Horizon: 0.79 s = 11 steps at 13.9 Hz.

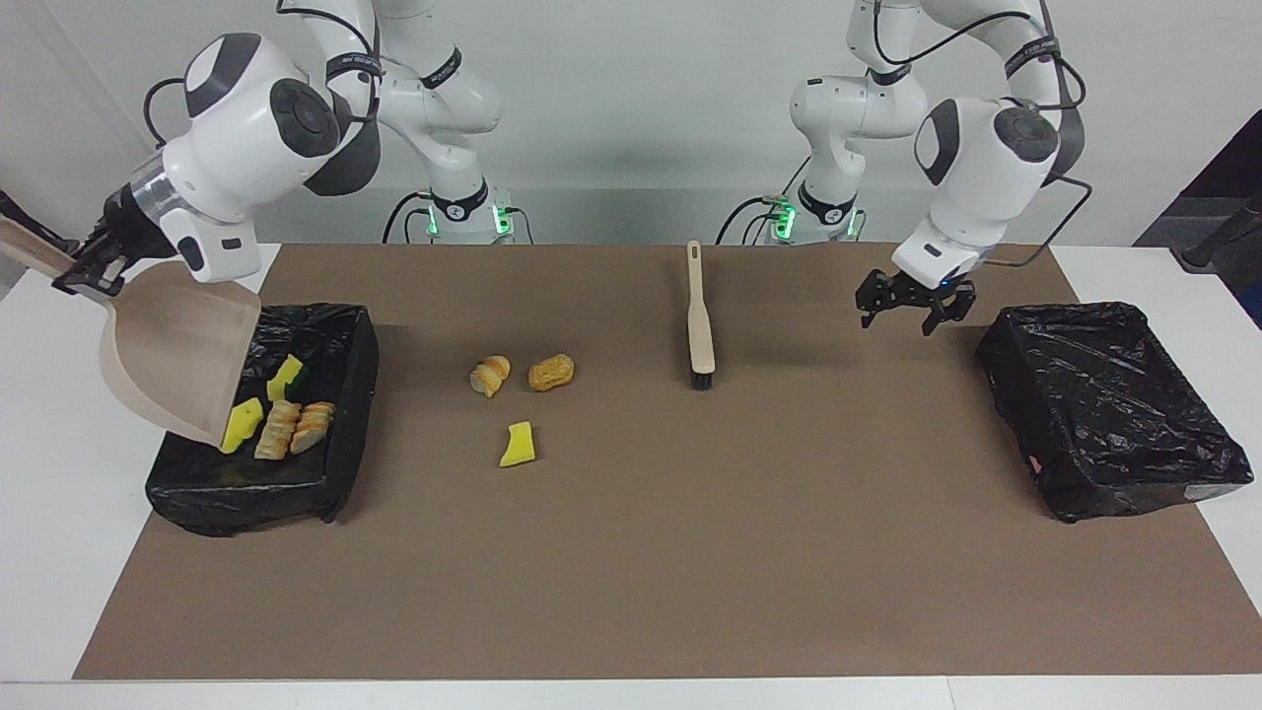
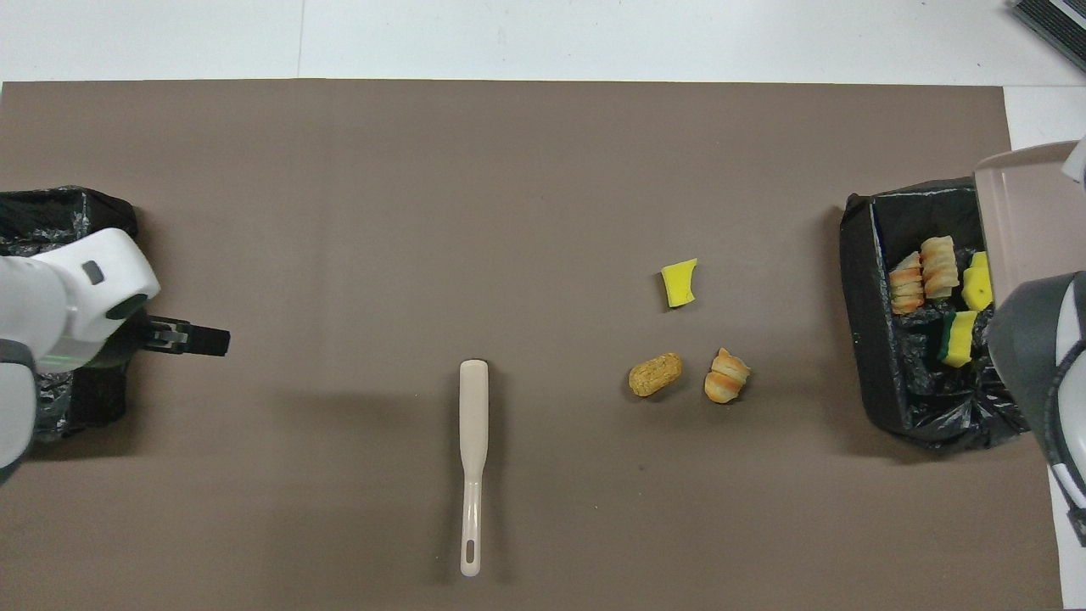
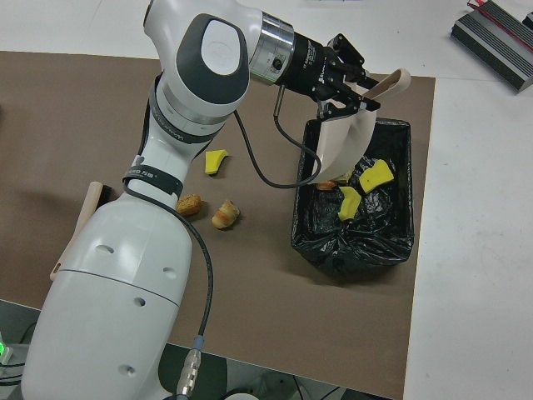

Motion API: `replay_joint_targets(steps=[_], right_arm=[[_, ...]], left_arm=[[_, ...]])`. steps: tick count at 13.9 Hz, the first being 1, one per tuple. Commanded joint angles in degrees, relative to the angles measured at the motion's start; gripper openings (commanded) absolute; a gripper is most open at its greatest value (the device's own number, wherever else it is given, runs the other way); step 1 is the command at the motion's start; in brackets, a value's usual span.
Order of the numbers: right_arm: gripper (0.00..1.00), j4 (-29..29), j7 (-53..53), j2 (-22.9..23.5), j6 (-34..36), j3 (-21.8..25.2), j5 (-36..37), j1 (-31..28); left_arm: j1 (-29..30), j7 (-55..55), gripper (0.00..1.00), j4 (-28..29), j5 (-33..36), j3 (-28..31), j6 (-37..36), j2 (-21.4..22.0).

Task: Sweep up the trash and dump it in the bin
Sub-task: 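Return the empty dustpan to the table center with the right gripper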

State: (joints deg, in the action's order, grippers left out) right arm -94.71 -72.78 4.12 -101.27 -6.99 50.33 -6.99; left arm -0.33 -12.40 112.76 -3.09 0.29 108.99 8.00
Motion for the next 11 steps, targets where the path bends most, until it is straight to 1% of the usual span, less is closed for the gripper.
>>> replay_joint_targets(steps=[1, 3, 6, 7, 9, 11], right_arm=[[0.0, 2.6, 8.85, 1.86, -0.41, -0.48, -8.28, 1.18], [0.0, 4.26, 17.28, 3.61, -0.07, -0.48, -12.42, 5.48], [0.0, 6.55, 39.48, 6.77, 1.68, -0.39, -23.05, 12.33], [0.0, 7.69, 47.31, 8.35, 2.91, -0.48, -24.47, 14.88], [0.0, 11.46, 61.9, 12.73, 2.31, -0.48, -29.12, 18.66], [0.0, 16.82, 75.09, 17.4, 3.18, -0.48, -33.43, 22.44]], left_arm=[[1.12, -0.34, 1.0, -10.77, 1.15, -0.64, -5.79, -5.95], [1.13, -0.34, 1.0, -17.19, 2.29, -0.55, -8.26, -9.3], [1.04, -0.43, 1.0, -25.37, 2.91, -0.55, -12.13, -14.13], [0.52, -0.43, 1.0, -25.66, 3.61, -0.64, -12.05, -14.15], [-0.02, -0.69, 1.0, -24.27, 3.35, -0.73, -12.84, -12.05], [-0.02, -1.13, 1.0, -19.01, 3.44, -0.64, -10.48, -9.15]])
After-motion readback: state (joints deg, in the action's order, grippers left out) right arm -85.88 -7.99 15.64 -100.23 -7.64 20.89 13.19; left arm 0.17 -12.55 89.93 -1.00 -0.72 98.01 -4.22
